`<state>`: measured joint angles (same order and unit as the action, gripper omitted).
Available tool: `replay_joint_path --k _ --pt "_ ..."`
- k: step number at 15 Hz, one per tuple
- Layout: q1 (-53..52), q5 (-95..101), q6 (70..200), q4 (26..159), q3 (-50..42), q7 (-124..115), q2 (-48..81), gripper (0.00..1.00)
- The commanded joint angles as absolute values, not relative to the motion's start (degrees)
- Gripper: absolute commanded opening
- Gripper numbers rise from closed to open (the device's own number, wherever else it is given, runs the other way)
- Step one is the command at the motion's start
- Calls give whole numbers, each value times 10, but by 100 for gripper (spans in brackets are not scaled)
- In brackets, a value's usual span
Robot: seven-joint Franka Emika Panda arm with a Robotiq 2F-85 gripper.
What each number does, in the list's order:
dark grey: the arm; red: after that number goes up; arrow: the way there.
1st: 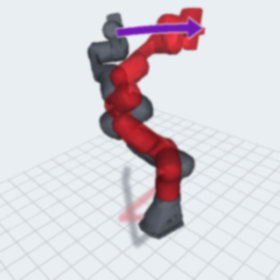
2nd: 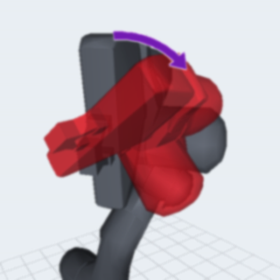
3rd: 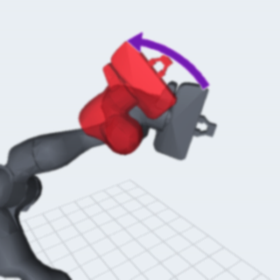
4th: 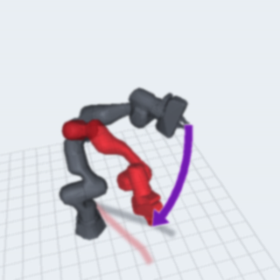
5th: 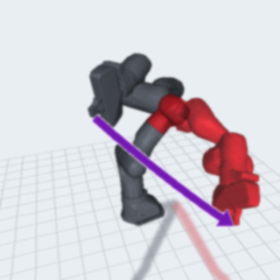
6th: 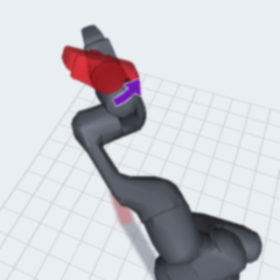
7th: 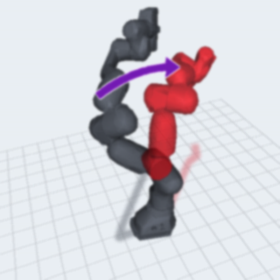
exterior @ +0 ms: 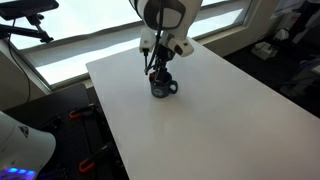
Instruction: Move the mug forwards then take the marker out of the mug.
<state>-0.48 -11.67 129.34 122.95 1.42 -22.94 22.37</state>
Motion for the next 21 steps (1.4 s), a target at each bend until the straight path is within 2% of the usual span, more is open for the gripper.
replay_joint_path --k 1,6,10,11,21 --pt "-8 -131 1315 1255 15 -182 221 71" --pt "-4 -136 1312 1293 19 -126 207 31" --pt "0 -138 1306 1312 18 -102 204 3" --pt "1 -138 1305 1315 18 -100 203 0" --pt "-11 -118 1275 1301 13 -127 173 0"
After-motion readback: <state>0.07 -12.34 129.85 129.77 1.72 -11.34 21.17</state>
